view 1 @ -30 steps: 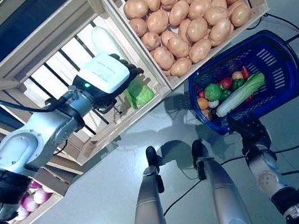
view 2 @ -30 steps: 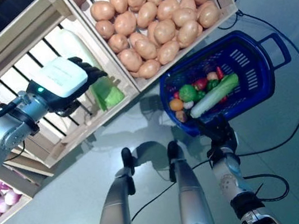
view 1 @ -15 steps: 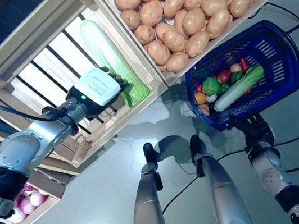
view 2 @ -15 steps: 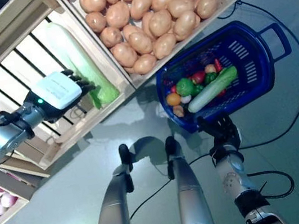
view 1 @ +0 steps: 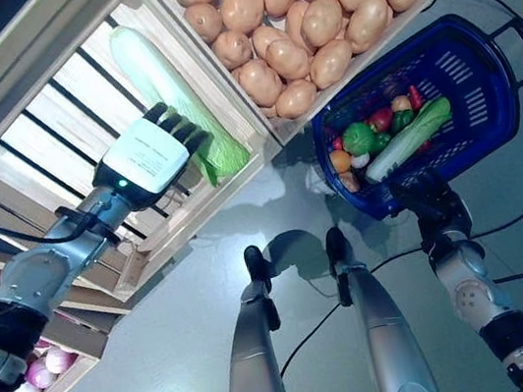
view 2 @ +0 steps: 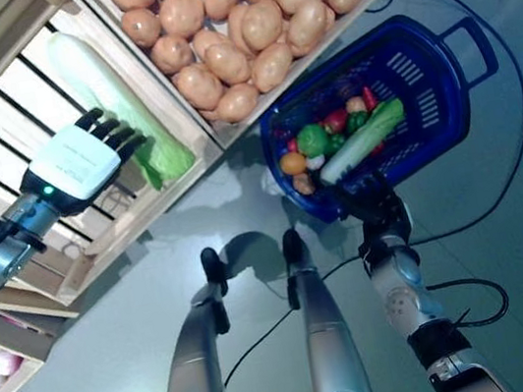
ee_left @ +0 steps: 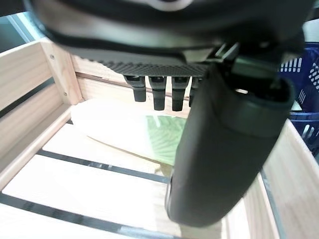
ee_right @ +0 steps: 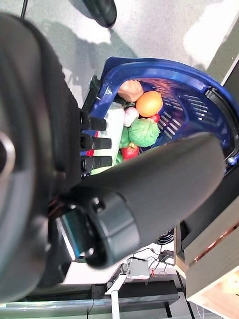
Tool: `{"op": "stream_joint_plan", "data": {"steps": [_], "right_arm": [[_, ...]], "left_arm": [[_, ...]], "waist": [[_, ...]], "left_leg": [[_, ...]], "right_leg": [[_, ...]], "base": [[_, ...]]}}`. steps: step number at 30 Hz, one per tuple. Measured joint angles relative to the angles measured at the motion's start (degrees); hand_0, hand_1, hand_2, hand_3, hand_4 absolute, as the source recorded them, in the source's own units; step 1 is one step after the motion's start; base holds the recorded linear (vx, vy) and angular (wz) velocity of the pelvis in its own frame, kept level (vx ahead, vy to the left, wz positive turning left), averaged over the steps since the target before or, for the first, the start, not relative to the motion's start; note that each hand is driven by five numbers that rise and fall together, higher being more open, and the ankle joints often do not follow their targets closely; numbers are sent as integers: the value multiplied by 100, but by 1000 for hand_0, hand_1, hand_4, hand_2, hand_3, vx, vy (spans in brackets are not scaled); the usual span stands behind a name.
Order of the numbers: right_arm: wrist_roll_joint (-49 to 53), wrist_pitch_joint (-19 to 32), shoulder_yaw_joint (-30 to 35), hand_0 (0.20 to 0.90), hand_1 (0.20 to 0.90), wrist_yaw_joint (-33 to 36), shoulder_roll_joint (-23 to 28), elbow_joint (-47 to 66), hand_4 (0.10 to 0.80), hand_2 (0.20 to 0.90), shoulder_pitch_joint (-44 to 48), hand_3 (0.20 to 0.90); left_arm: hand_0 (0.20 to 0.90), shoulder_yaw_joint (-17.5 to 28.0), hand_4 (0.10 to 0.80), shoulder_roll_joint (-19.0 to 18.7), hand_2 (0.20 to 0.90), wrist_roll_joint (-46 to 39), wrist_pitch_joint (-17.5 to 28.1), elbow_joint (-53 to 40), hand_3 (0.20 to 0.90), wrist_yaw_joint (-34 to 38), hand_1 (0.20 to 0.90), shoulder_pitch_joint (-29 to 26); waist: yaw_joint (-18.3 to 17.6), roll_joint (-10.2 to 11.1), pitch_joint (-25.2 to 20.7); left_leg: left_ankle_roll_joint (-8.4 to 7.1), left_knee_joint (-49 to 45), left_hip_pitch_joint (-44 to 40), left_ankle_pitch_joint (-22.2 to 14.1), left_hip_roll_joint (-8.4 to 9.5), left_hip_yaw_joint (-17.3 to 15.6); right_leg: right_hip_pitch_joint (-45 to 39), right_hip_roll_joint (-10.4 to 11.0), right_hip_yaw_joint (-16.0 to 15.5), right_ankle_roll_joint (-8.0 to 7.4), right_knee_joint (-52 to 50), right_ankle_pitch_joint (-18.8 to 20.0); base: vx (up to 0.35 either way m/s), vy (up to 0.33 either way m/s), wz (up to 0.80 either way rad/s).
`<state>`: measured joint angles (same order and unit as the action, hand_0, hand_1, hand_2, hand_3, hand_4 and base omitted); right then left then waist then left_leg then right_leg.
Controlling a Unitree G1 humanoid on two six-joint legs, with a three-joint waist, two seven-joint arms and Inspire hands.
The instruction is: Put vegetables into the basket
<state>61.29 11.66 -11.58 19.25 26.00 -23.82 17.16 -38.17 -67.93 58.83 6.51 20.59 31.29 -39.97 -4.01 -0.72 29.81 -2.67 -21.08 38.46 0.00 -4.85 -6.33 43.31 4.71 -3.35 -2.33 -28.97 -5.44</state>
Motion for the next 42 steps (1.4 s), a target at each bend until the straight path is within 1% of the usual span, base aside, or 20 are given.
{"op": "stream_joint_plan", "data": {"steps": [1,4,6,11,19,23,30,32,36,40,42], "right_arm": [[-1,-3,-3,900,900,3,1,17,800,900,0,900],[-3,-39,-5,900,900,41,7,67,800,900,-30,900],[-5,-55,-5,900,900,70,10,131,800,900,-41,900],[-10,-89,-42,900,900,114,11,159,800,900,35,900],[-13,-175,-44,900,900,221,12,176,800,900,106,900],[-13,-211,-48,900,900,222,12,176,800,900,105,900],[-13,-264,-53,900,900,222,14,183,800,900,103,900],[-13,-281,-53,900,900,222,14,186,800,900,103,900],[-13,-286,-53,900,900,223,17,227,800,900,102,900],[-16,-292,-50,900,900,223,52,356,800,900,92,900],[-18,-292,-48,900,900,223,80,418,800,900,97,900]], "left_arm": [[900,71,800,6,900,5,-22,8,900,206,900,117],[900,125,800,22,900,43,-56,7,900,523,900,232],[900,323,800,84,900,176,-61,-9,900,640,900,348],[900,365,800,247,900,391,-67,-17,900,664,900,344],[900,358,800,291,900,390,-83,-10,900,635,900,296],[900,313,800,453,900,392,-118,36,900,549,900,187],[900,226,800,464,900,459,-117,65,900,225,900,107],[900,184,800,467,900,459,-115,74,900,100,900,85],[900,9,800,478,900,457,-136,82,900,-144,900,25],[900,-145,800,533,900,445,-315,159,900,-292,900,-46],[900,-148,800,580,900,438,-410,213,900,-331,900,-46]], "waist": [[-4,0,0],[-8,0,0],[-8,0,0],[-8,0,0],[-95,0,0],[-113,0,0],[-126,0,0],[-126,0,0],[-146,0,0],[-149,1,0],[-157,1,1]], "left_leg": [[5,-3,11,-4,0,-23],[7,-17,17,-6,-1,-35],[7,-21,15,-5,-2,-45],[9,-34,18,-4,-3,-98],[11,-21,25,-11,-30,-167],[16,-28,35,-26,-31,-185],[14,-64,49,-51,-43,-210],[18,-75,52,-60,-48,-220],[26,-119,113,-84,-63,-260],[33,-305,284,-177,-120,-322],[41,-380,353,-219,-129,-326]], "right_leg": [[21,1,15,-4,1,8],[31,-2,35,-7,-2,18],[36,-3,48,-5,-2,25],[77,-24,130,-22,1,37],[118,-38,149,-14,2,48],[134,-43,157,-17,1,51],[166,-60,186,-16,-2,53],[181,-67,244,-18,-4,52],[251,-81,286,-30,-14,60],[385,-126,303,-31,-53,71],[458,-131,333,-31,-114,71]], "base": [[9,25,-9],[4,7,-2],[5,3,-2],[19,14,-5],[23,6,-4],[45,-2,-2],[51,2,-3],[52,9,-6],[47,29,-6],[24,45,-7],[11,58,-8]]}}
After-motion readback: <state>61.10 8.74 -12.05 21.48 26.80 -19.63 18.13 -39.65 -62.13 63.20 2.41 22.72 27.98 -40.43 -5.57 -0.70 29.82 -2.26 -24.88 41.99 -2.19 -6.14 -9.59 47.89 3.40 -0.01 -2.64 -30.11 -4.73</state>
